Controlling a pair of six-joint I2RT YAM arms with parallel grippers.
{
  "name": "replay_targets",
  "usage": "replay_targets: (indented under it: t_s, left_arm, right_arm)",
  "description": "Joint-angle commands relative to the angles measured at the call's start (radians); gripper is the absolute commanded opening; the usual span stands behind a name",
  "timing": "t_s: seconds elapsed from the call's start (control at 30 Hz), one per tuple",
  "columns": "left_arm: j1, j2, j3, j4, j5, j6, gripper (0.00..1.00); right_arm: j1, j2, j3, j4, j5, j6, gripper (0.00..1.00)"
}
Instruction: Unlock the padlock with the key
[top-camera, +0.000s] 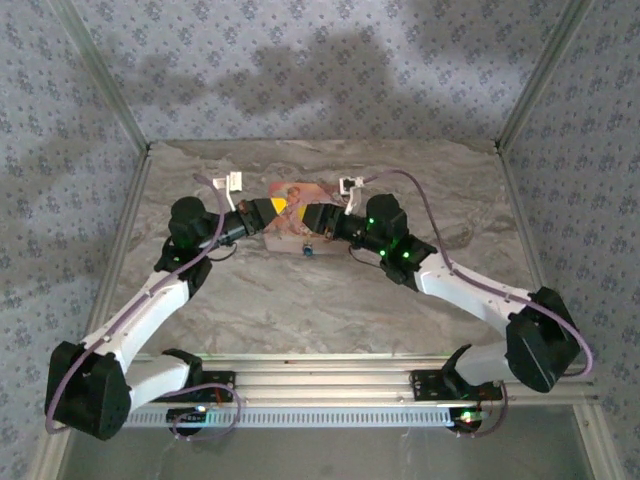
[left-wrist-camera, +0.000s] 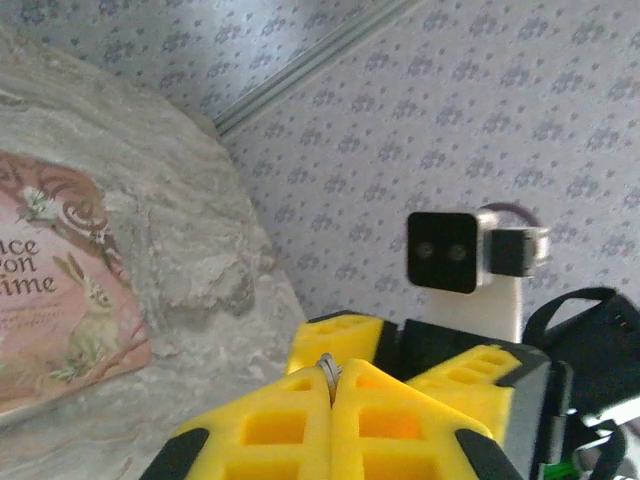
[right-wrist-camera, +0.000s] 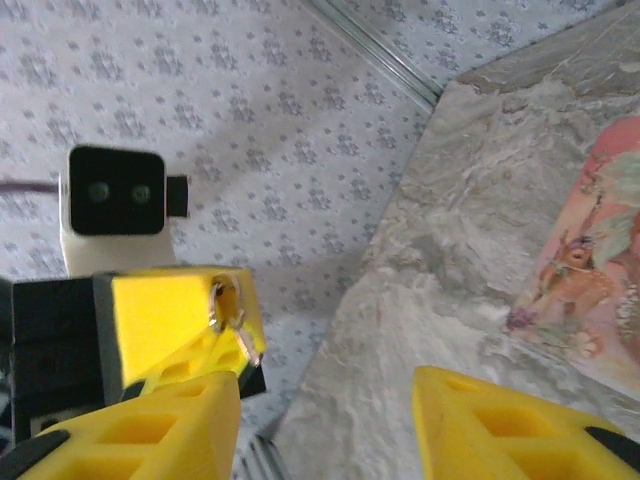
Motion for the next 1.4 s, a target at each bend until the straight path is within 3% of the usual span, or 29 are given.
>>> replay_targets:
  t_s: [0.0, 0.73, 0.83, 1.03, 1.17, 1.2, 1.27, 1.37]
  left_arm:
    - [-0.014, -0.035, -0.008, 0.084, -0.017, -0.049, 0.00]
    - [-0.021, -0.055, -0.051, 0.139, -0.051, -0.105, 0.00]
    - [-0.021, -0.055, -0.063, 0.156, -0.060, -0.116, 0.00]
    - [-0.022, -0.056, -0.077, 0.174, -0.053, -0.133, 0.00]
    - [-0.024, -0.073, -0.086, 0.135, -0.038, -0.117, 0.00]
    - [-0.024, -0.081, -0.090, 0.114, -0.035, -0.103, 0.01]
    - [-0.022, -0.103, -0.087, 0.034, -0.028, -0.055, 0.17]
    - [0.010, -0.152, -0.056, -0.150, -0.003, 0.063, 0.44]
  right_arm:
    - [0.012, 0.026, -0.002, 0.160, 0.021, 0.133, 0.45]
    - [0.067, 0.120, 0.044, 0.326, -0.016, 0.258, 0.34]
    - [0.071, 0.134, 0.045, 0.363, -0.019, 0.278, 0.27]
    - [0.071, 0.157, 0.030, 0.438, -0.019, 0.278, 0.00]
    - [0.048, 0.138, -0.007, 0.482, -0.034, 0.231, 0.00]
    - [0.038, 0.125, -0.004, 0.460, -0.057, 0.206, 0.00]
    - [0.013, 0.085, 0.018, 0.327, -0.110, 0.133, 0.00]
    - [-0.027, 0.008, 0.149, -0.178, -0.180, -0.118, 0.00]
